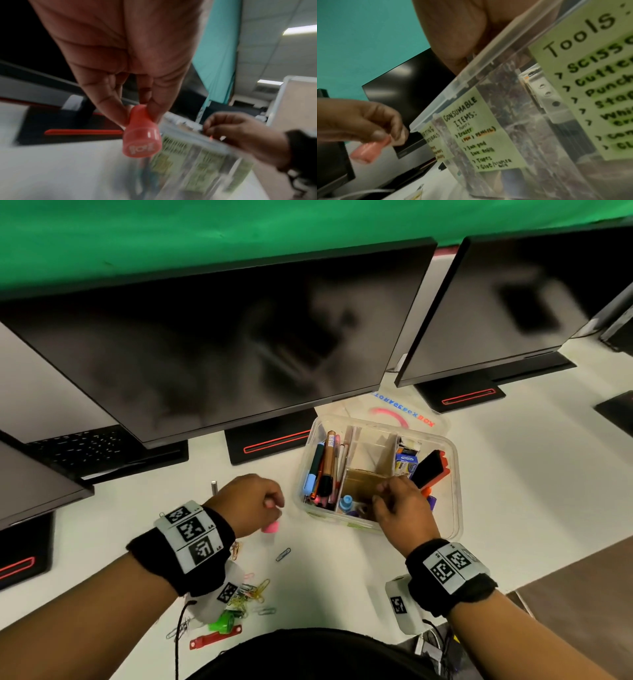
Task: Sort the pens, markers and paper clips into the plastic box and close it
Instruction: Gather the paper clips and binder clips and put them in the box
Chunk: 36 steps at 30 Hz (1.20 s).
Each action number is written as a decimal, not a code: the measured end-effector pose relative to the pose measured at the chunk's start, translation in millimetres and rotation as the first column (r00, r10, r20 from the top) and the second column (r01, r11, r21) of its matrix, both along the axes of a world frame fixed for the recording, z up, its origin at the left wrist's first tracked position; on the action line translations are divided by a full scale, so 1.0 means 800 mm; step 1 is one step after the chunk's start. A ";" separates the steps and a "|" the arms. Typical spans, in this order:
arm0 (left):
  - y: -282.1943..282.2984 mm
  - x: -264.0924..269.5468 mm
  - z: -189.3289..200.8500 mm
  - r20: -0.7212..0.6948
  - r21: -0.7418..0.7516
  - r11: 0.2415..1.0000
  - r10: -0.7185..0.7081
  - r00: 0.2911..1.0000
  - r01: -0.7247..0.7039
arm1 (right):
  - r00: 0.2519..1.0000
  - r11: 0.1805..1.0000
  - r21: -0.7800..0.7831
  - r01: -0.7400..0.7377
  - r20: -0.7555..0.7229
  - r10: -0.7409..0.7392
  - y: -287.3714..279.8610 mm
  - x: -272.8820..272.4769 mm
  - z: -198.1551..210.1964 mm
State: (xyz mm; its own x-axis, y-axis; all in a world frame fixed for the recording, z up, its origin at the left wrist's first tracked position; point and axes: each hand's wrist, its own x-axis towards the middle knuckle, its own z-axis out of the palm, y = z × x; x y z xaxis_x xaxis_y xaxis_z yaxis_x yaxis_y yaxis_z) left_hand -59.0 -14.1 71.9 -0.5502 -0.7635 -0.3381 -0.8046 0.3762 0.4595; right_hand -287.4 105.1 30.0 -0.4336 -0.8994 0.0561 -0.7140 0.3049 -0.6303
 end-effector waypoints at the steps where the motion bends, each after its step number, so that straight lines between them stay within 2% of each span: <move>1: 0.002 -0.010 0.012 -0.052 -0.006 1.000 -0.018 0.998 0.018 | 1.000 1.000 -0.010 0.012 0.010 -0.012 -0.001 -0.001 -0.001; 6: 0.016 -0.066 0.029 -0.327 -0.019 0.995 -0.098 0.940 0.097 | 1.000 1.000 -0.023 0.001 -0.023 -0.002 0.000 -0.001 -0.005; 9: 0.022 -0.097 0.012 -0.392 -0.082 0.989 -0.148 0.908 0.125 | 0.999 1.000 -0.026 -0.012 -0.035 0.011 -0.001 -0.001 -0.006; 12: 0.028 -0.117 -0.010 -0.406 -0.067 0.984 -0.177 0.897 0.163 | 1.000 0.998 -0.063 0.022 0.002 -0.022 -0.001 -0.002 -0.009; 17: 0.034 -0.139 -0.027 -0.258 -0.035 0.963 -0.267 0.928 0.267 | 0.956 0.965 -0.109 0.237 0.200 -0.212 -0.002 -0.004 -0.008; 19: 0.036 -0.148 -0.030 -0.201 -0.033 0.953 -0.302 0.932 0.302 | 0.940 0.950 -0.129 0.285 0.231 -0.250 -0.002 -0.006 -0.008; 24: 0.039 -0.160 -0.033 -0.158 0.033 0.931 -0.355 0.921 0.364 | 0.927 0.940 -0.135 0.312 0.262 -0.270 -0.002 -0.007 -0.009; 28: 0.034 -0.154 -0.033 -0.157 -0.060 0.915 -0.404 0.901 0.400 | 0.939 0.949 -0.144 0.281 0.248 -0.240 0.000 -0.006 -0.007; 30: 0.030 -0.152 -0.030 -0.045 -0.176 0.858 -0.497 0.867 0.483 | 0.945 0.956 -0.135 0.262 0.239 -0.225 0.000 -0.006 -0.007; 32: 0.026 -0.153 -0.028 0.153 -0.257 0.767 -0.569 0.808 0.589 | 0.950 0.963 -0.119 0.243 0.228 -0.211 -0.001 -0.006 -0.008; 34: 0.022 -0.154 -0.024 0.309 -0.252 0.704 -0.592 0.744 0.664 | 0.955 0.967 -0.107 0.231 0.214 -0.204 -0.001 -0.005 -0.009; 36: 0.020 -0.155 -0.021 0.400 -0.233 0.664 -0.600 0.693 0.710 | 0.959 0.972 -0.093 0.217 0.207 -0.195 -0.001 -0.003 -0.009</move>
State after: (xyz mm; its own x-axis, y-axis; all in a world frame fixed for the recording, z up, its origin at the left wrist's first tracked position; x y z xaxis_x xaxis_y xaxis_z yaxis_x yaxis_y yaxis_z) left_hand -182.8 2.3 54.8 -0.8806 -0.3276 -0.3423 -0.3480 0.9375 -0.0020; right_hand -290.2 104.4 22.4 -0.6216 -0.7818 0.0486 -0.5029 0.3506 -0.7900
